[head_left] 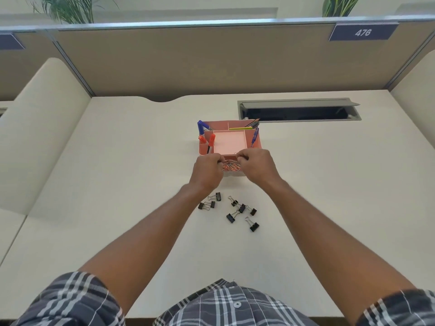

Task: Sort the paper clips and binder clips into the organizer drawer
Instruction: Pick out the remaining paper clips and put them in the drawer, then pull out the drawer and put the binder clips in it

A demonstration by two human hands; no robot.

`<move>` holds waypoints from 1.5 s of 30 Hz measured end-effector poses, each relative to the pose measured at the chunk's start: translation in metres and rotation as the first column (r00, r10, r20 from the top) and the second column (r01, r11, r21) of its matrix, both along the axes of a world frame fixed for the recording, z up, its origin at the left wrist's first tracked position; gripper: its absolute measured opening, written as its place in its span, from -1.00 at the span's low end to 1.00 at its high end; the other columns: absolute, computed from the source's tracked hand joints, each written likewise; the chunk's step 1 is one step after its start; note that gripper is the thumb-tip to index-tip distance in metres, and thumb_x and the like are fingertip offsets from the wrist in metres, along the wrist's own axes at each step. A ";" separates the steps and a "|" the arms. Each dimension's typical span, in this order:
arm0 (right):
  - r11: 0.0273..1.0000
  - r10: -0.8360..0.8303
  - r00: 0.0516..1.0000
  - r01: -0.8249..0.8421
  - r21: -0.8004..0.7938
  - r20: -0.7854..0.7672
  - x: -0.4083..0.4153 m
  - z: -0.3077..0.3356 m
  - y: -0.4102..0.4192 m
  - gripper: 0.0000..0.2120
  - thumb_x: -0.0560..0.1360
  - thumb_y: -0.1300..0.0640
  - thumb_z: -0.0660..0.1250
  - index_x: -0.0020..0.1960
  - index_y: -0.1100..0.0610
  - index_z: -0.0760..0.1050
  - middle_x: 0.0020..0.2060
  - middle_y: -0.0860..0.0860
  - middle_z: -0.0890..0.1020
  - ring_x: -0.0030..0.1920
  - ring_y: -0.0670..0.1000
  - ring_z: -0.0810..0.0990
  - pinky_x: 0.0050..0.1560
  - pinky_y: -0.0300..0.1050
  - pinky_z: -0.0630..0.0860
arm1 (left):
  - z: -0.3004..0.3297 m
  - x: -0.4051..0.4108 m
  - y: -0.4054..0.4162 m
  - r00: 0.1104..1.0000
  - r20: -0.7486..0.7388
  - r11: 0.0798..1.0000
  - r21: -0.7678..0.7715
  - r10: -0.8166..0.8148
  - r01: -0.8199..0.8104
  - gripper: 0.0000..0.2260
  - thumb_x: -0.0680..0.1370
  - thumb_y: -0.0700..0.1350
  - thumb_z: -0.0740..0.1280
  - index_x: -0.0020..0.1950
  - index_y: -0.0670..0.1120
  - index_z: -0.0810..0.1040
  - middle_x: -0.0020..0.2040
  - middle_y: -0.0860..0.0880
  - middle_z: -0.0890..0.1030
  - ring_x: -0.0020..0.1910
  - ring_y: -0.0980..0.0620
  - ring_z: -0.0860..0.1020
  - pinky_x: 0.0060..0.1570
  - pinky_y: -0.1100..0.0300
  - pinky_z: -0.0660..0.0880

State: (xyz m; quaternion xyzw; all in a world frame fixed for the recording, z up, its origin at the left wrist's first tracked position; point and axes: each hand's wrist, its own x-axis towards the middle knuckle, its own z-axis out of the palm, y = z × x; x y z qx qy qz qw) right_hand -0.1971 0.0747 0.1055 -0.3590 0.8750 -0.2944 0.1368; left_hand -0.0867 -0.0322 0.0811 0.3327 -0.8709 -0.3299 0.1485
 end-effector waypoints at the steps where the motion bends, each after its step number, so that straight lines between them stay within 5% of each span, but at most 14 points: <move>1: 0.999 0.008 1.000 -0.007 0.032 -0.021 -0.002 0.000 -0.004 -0.77 0.55 0.17 0.24 0.02 0.12 0.67 -0.07 0.08 0.68 -0.05 0.08 0.59 -0.05 0.02 0.61 | 0.000 -0.003 -0.001 1.000 0.017 1.000 -0.025 -0.016 0.017 -0.81 0.55 -0.29 0.26 0.01 -0.16 0.67 -0.07 -0.11 0.67 -0.11 -0.07 0.58 -0.06 0.06 0.58; 7: 0.995 0.034 0.999 -0.034 0.096 -0.006 -0.007 -0.003 -0.013 -0.75 0.58 0.21 0.20 0.08 0.14 0.65 0.03 0.09 0.66 0.05 0.09 0.54 0.03 -0.02 0.59 | -0.002 -0.005 -0.002 0.999 0.009 0.999 0.037 -0.036 0.035 -0.80 0.55 -0.33 0.23 -0.08 -0.14 0.64 -0.13 -0.09 0.64 -0.14 -0.06 0.56 -0.11 0.09 0.57; 15: 0.985 -0.090 0.970 0.120 -0.122 0.227 -0.011 -0.005 0.015 -0.79 0.53 0.24 0.28 0.07 0.13 0.66 -0.07 0.04 0.69 -0.05 0.02 0.61 -0.05 -0.18 0.53 | -0.009 0.025 -0.002 0.965 -0.190 0.975 0.165 0.181 -0.150 -0.76 0.52 -0.35 0.22 0.08 -0.11 0.57 -0.03 -0.01 0.59 -0.04 0.03 0.53 -0.06 0.25 0.46; 19: 0.951 -0.268 0.920 0.300 -0.071 0.286 -0.014 -0.028 0.033 -0.70 0.49 0.27 0.26 0.20 0.10 0.54 0.02 0.01 0.63 0.03 0.05 0.59 -0.01 -0.13 0.51 | -0.032 0.036 -0.013 0.964 -0.052 0.938 0.248 0.262 -0.241 -0.46 0.49 -0.24 0.38 0.44 -0.09 0.30 0.35 -0.07 0.39 0.31 -0.03 0.41 0.25 0.11 0.42; 24: 0.975 -0.210 0.889 0.221 0.019 0.407 -0.017 -0.047 0.040 -0.14 0.41 0.13 0.49 0.55 0.05 0.06 0.45 0.05 0.31 0.36 0.06 0.41 0.30 0.07 0.45 | -0.039 0.037 -0.021 0.985 0.061 0.925 0.341 0.160 -0.171 -0.05 0.43 -0.02 0.51 0.58 0.00 -0.11 0.60 -0.02 0.00 0.56 0.01 0.03 0.50 -0.02 0.14; 27: 0.986 -0.119 0.893 0.158 -0.055 0.433 -0.020 -0.042 0.039 -0.18 0.40 0.19 0.52 0.49 0.14 0.11 0.31 0.00 0.39 0.21 -0.05 0.40 0.13 -0.15 0.41 | -0.037 0.030 -0.027 0.989 0.076 0.916 0.373 0.129 -0.148 0.03 0.40 0.00 0.55 0.58 0.00 -0.17 0.61 0.00 -0.06 0.57 0.01 -0.01 0.51 -0.04 0.10; 30: 0.990 -0.026 0.897 0.084 -0.113 0.441 -0.028 -0.036 0.034 -0.34 0.39 0.25 0.52 0.35 0.05 0.24 0.13 -0.14 0.42 0.01 -0.24 0.44 -0.12 -0.40 0.33 | -0.029 0.022 -0.028 0.995 0.049 0.907 0.409 0.092 -0.104 0.00 0.41 -0.06 0.55 0.57 -0.02 -0.12 0.57 0.03 0.08 0.53 0.04 0.11 0.44 0.07 0.20; 35: 0.991 0.002 0.885 0.062 -0.122 0.466 -0.034 -0.039 0.027 -0.31 0.39 0.22 0.52 0.38 0.01 0.23 0.12 -0.15 0.47 0.06 -0.15 0.42 -0.16 -0.41 0.34 | -0.023 0.014 -0.031 0.998 -0.048 0.908 0.417 0.047 -0.023 -0.34 0.43 -0.22 0.51 0.38 0.02 0.20 0.24 0.15 0.38 0.17 0.19 0.39 -0.09 0.46 0.32; 41: 0.975 -0.088 0.896 0.167 -0.147 0.435 -0.033 -0.044 0.016 -0.46 0.41 0.23 0.49 0.31 0.06 0.35 0.04 -0.17 0.50 -0.05 -0.20 0.46 -0.19 -0.43 0.33 | -0.028 0.006 -0.032 0.991 -0.088 0.904 0.423 0.103 -0.056 -0.34 0.44 -0.14 0.49 0.42 0.08 0.23 0.23 0.19 0.45 0.11 0.20 0.47 -0.07 0.35 0.39; 45: 0.947 -0.198 0.887 0.283 -0.151 0.418 -0.032 -0.045 0.004 -0.62 0.41 0.21 0.47 0.07 -0.01 0.35 -0.14 -0.25 0.49 -0.12 -0.13 0.52 -0.12 -0.19 0.42 | -0.030 -0.002 -0.031 0.977 -0.095 0.905 0.402 0.192 -0.139 -0.43 0.46 -0.15 0.47 0.39 0.02 0.28 0.21 0.16 0.46 0.10 0.15 0.47 -0.15 0.45 0.32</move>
